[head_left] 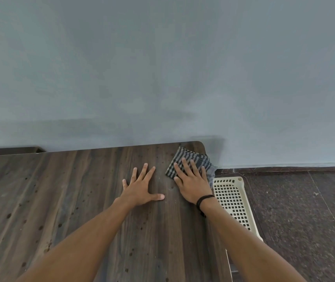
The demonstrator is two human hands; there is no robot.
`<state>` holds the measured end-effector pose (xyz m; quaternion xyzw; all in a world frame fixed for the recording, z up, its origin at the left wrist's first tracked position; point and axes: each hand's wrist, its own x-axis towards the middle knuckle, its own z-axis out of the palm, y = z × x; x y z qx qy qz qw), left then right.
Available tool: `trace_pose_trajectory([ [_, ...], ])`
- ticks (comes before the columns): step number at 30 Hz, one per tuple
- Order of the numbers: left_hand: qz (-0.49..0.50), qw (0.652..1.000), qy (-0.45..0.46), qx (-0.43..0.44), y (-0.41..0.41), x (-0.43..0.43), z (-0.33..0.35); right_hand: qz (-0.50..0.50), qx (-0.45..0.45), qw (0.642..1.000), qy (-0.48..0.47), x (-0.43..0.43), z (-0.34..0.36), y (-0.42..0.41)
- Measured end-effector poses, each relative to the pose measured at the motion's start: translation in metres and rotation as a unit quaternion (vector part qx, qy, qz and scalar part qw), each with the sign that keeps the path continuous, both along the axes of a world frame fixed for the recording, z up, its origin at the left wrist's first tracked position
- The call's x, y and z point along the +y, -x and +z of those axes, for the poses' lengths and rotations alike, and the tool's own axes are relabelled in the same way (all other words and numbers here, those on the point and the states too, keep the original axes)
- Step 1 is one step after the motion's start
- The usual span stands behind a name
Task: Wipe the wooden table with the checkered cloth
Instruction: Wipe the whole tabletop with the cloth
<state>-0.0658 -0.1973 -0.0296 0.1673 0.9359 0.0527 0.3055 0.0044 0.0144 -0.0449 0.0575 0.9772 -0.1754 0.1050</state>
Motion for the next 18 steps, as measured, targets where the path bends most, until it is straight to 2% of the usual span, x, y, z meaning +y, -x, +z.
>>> trace_pose_trajectory([
  [3, 0.010, 1.000, -0.013, -0.002, 0.003, -0.001, -0.001, -0.046, 0.041, 0.997, 0.054, 0.014, 0.009, 0.012],
  [9, 0.011, 0.999, 0.019, -0.034, 0.010, -0.006, 0.001, -0.051, 0.023, 0.998, -0.024, -0.007, -0.005, 0.007],
  [15, -0.050, 0.991, 0.075, -0.100, 0.026, -0.005, 0.018, -0.094, 0.003, 0.996, -0.009, -0.005, -0.008, 0.016],
  [18, -0.066, 0.989, 0.088, -0.102, 0.027, -0.007, 0.025, -0.127, -0.007, 0.992, -0.004, -0.016, -0.006, 0.026],
])
